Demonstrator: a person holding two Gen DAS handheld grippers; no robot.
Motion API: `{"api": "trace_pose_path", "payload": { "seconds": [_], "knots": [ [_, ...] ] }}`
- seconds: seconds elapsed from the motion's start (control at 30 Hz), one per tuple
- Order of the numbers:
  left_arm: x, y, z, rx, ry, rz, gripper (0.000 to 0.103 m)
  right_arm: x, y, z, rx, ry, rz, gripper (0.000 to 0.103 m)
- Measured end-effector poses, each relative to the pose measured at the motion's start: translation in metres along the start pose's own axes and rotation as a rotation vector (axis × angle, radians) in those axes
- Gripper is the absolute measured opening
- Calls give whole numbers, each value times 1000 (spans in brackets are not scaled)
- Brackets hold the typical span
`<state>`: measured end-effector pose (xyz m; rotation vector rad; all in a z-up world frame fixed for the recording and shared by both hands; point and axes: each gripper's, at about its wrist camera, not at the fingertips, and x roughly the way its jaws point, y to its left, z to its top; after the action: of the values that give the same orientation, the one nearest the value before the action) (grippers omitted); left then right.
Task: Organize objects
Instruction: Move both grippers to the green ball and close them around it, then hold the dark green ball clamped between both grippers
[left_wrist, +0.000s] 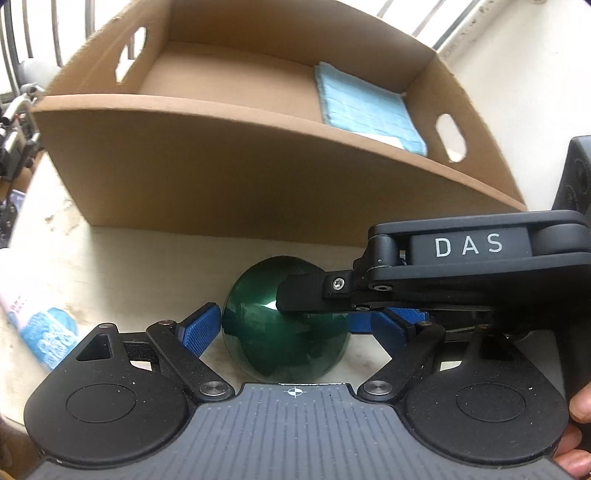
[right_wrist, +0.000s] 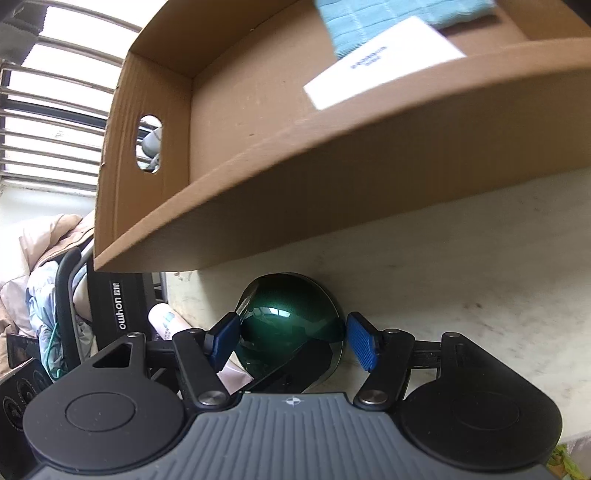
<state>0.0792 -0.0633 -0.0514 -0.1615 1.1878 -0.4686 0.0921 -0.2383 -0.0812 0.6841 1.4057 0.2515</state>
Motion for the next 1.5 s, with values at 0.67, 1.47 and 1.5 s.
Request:
{"api": "trace_pose_path", "payload": {
  "seconds": [0.67, 1.47, 1.5],
  "knots": [
    [12, -17, -15, 46, -7, 16, 84, -19, 3, -5, -152, 8, -115, 69],
    [16, -16, -24, -13, -3, 32, 81, -17, -3, -1, -124, 15, -96, 76],
    [16, -16, -24, -18, -3, 33, 81, -17, -3, -2, -125, 16, -96, 76]
  ]
}}
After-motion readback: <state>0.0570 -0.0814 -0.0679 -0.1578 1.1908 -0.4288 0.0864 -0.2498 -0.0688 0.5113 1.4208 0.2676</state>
